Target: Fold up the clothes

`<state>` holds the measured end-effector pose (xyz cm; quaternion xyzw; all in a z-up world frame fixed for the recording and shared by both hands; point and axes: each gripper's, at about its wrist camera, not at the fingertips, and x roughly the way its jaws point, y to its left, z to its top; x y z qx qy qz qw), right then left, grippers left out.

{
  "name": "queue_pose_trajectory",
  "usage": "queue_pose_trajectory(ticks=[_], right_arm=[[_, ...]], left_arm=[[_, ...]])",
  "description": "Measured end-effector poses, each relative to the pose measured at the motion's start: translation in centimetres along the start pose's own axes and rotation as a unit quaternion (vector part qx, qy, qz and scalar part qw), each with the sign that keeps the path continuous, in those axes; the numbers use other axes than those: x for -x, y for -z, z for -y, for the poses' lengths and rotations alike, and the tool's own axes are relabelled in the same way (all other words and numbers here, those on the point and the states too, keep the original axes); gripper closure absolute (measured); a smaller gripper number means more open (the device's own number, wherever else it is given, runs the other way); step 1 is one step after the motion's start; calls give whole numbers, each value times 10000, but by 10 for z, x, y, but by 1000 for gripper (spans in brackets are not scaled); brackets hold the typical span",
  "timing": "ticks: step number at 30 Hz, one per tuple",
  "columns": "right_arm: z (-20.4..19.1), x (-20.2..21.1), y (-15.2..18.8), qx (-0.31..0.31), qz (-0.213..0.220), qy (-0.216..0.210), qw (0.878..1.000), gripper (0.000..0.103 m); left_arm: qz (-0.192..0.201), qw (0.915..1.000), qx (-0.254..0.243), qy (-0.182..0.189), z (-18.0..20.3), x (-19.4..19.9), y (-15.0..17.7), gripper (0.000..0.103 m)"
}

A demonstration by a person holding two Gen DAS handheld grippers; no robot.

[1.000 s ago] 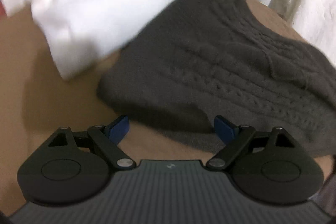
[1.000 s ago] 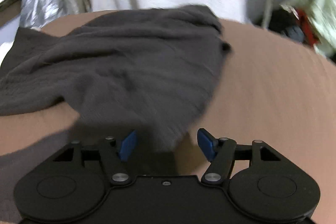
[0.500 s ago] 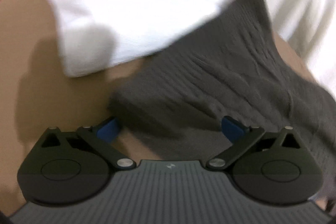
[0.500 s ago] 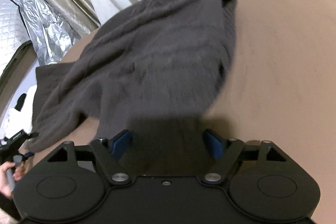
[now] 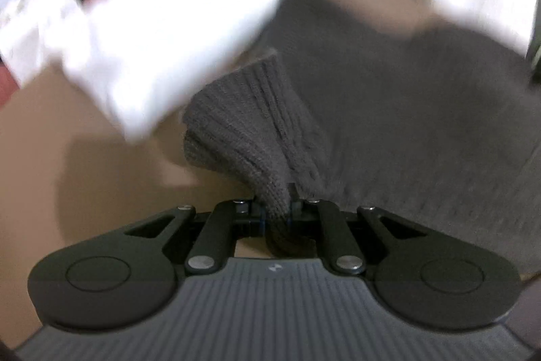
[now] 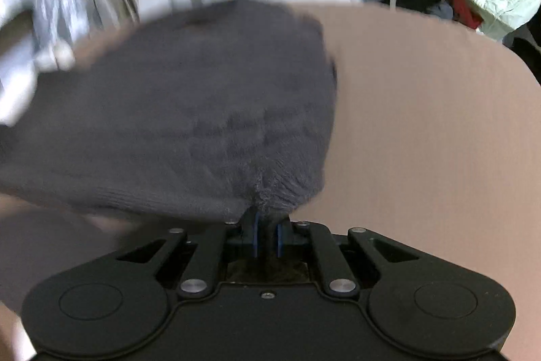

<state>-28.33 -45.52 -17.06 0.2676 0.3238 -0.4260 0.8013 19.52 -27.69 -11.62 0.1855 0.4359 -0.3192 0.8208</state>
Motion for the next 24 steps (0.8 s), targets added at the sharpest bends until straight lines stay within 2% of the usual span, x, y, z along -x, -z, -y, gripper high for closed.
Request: queue_pose_trajectory(ticks=[1,2,4,6,7,8,10,11,12,14,15,16,17,18,19,21,22,24], right_arm=[[-1,-9,10,73,-119,80,9999,91],[0,-4,7,-14,-19,-26,10000,91],[3,5,0,-188,181,-238,9994,91],[13,27,-13,-411,590,-689,9950,91],[13,37,-18,-488,749,-923,9917,91],[13,42,-21,-425,737,-943,9919,92],[13,51,-28,-297,712,-981,9922,92],[9,41,-23,-24,517,-600,9969,92],[4,32,-19,249,321,-217,9989,92],[0,13,-5,629,-87,442,9970,91],[0,9,0,644,-169,514,9965,88],[-1,5,6,659,-249,584,9958,86],[1,14,10,599,-142,539,9966,85],[3,19,9,484,-99,416,9979,74],[4,25,8,369,-57,292,9989,66],[9,29,6,159,2,-171,9997,61],[11,32,5,54,32,-403,9992,53],[13,30,9,-97,71,-633,9979,45]], left_arm=[[5,9999,9,-134,2,-4,4,94],[119,9996,-43,-258,6,-2,4,94],[672,9965,-151,-480,8,24,-2,94],[1248,9898,-194,-655,8,54,-7,94],[1423,9873,-113,-692,5,66,-7,94],[1463,9870,-9,-670,1,71,-7,94],[977,9940,-30,-495,-2,56,-2,93],[691,9968,-61,-399,-3,46,1,92],[372,9984,-105,-403,-2,35,7,87],[-292,9982,-202,-491,2,11,20,86],[-259,9980,-276,-510,5,12,24,85],[-92,9983,-380,-442,8,23,24,76],[79,9987,-424,-264,10,35,25,68],[269,9988,-401,-4,12,47,27,47],[446,9978,-359,325,12,59,32,36],[511,9932,-252,1011,14,72,46,32],[411,9897,-203,1354,15,74,54,32],[169,9792,-154,2017,18,75,69,32]])
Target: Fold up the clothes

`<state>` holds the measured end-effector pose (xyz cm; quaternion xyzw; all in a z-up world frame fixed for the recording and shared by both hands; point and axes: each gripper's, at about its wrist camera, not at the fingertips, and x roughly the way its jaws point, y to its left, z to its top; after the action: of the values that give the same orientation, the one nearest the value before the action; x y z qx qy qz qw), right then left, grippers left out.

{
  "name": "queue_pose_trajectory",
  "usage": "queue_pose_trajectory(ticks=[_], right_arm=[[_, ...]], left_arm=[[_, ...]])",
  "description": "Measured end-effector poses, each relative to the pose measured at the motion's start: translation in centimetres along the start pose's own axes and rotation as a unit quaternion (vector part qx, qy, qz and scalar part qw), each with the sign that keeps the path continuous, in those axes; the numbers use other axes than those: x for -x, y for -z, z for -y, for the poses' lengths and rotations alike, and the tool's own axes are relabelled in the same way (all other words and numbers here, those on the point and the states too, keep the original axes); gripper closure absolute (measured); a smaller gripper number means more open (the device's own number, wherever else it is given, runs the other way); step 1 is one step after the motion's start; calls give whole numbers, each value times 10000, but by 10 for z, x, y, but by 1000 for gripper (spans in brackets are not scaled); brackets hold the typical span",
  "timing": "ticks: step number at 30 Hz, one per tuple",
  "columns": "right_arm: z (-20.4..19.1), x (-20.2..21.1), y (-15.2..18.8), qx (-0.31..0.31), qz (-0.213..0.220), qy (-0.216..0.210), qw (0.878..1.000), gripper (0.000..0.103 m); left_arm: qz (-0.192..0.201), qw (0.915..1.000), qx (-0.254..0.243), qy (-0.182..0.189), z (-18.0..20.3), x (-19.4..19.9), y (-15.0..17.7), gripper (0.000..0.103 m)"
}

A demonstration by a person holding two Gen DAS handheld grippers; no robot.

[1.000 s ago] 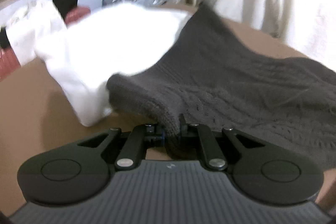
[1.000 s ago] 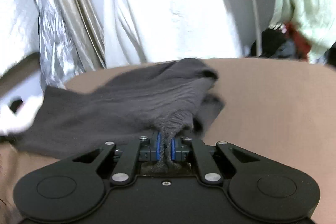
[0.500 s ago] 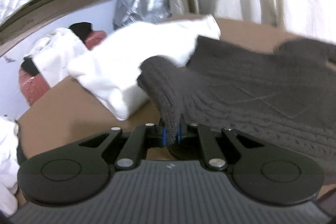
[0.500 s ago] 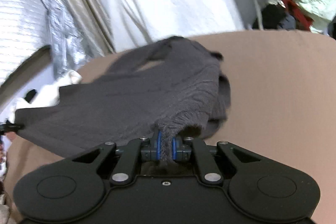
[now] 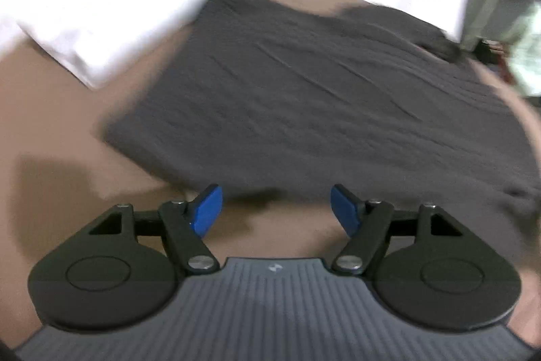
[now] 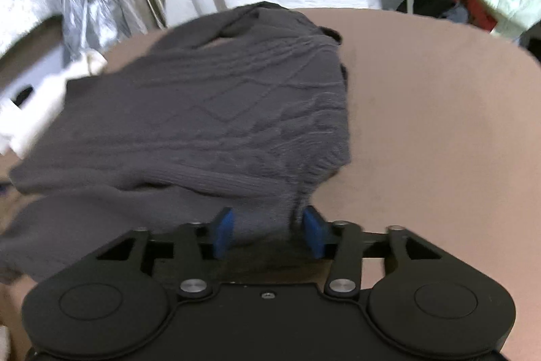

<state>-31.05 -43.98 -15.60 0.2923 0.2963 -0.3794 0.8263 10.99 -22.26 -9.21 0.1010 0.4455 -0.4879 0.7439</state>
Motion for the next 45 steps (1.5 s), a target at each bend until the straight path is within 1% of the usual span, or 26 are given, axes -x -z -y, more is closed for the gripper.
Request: queue_pose_trajectory(ticks=[2,3,6,7,8,9,10,12,14,15,17,18,19,21,23,24,25,26,29,30,32,34,37,40,42,45], right_arm=[[4,-8,9,-94,-29,1,10000,39],[8,-14,12,-143,-66,68,9999,32],[14,-22,32,-325,131,104,9993,30],[15,-23,39,-370,247,65,9990,32],[12,-21,40,-301,312,0,9991,42],[11,-19,38,-254,310,-151,9991,76],[10,-17,36,-208,307,-301,9989,82],[9,-7,30,-241,372,-704,9965,84],[10,14,29,-141,411,-1282,9908,84],[10,22,30,-2,343,-1498,9881,84],[11,38,32,274,206,-1922,9808,86],[13,36,36,337,87,-1840,9823,85],[15,34,40,400,-31,-1757,9836,83],[25,30,41,319,-25,-1635,9860,82],[40,32,31,119,52,-1588,9872,81],[48,33,18,35,60,-1620,9868,81],[56,35,5,-50,69,-1651,9862,81],[64,36,-8,-133,78,-1682,9856,81],[68,51,-56,126,123,-1659,9860,79],[65,53,-75,264,97,-1599,9867,73],[59,55,-111,510,-10,-1448,9881,72],[52,54,-143,729,-171,-1265,9891,72],[42,52,-185,879,-541,-1248,9868,72],[40,46,-209,848,-1061,-1558,9784,72],[29,37,-211,1432,-1319,-1420,9705,72],[21,23,-206,2102,-1543,-866,9615,72]], left_arm=[[-377,9986,-69,367,5,-15,10,19],[-559,9976,-263,305,11,-23,17,0],[-1081,9886,-1033,-159,34,-48,41,0],[-1021,9847,-1376,-329,44,-49,46,9],[-913,9822,-1594,-385,51,-48,46,23],[-870,9813,-1657,-448,57,-43,43,60],[-844,9806,-1684,-535,63,-37,40,93],[-837,9799,-1518,-992,67,-27,23,93],[-748,9708,-1535,-1687,70,-17,9,93],[-755,9628,-1614,-2029,70,-16,2,93],[-1118,9406,-1860,-2610,66,-20,-4,91],[-1393,9277,-2009,-2821,65,-25,-6,89],[-1574,9219,-2122,-2835,70,-24,-9,85],[-1849,9160,-2312,-2707,84,-19,-17,84],[-1784,9178,-2494,-2521,110,-1,-35,76],[-1721,9192,-2584,-2423,124,9,-45,63],[-1554,9226,-2657,-2327,140,21,-55,51],[-1343,9263,-2721,-2232,156,34,-64,48],[-797,9331,-2955,-1886,201,50,-85,45],[-624,9338,-3050,-1765,216,51,-90,45],[-276,9329,-3257,-1509,245,50,-96,43],[33,9313,-3452,-1167,273,33,-95,36],[81,9378,-3412,-634,312,-11,-83,35],[-329,9509,-3054,-376,345,-56,-63,35],[-592,9575,-2815,-209,367,-80,-48,35],[-786,9536,-2904,-148,399,-122,-32,35]])
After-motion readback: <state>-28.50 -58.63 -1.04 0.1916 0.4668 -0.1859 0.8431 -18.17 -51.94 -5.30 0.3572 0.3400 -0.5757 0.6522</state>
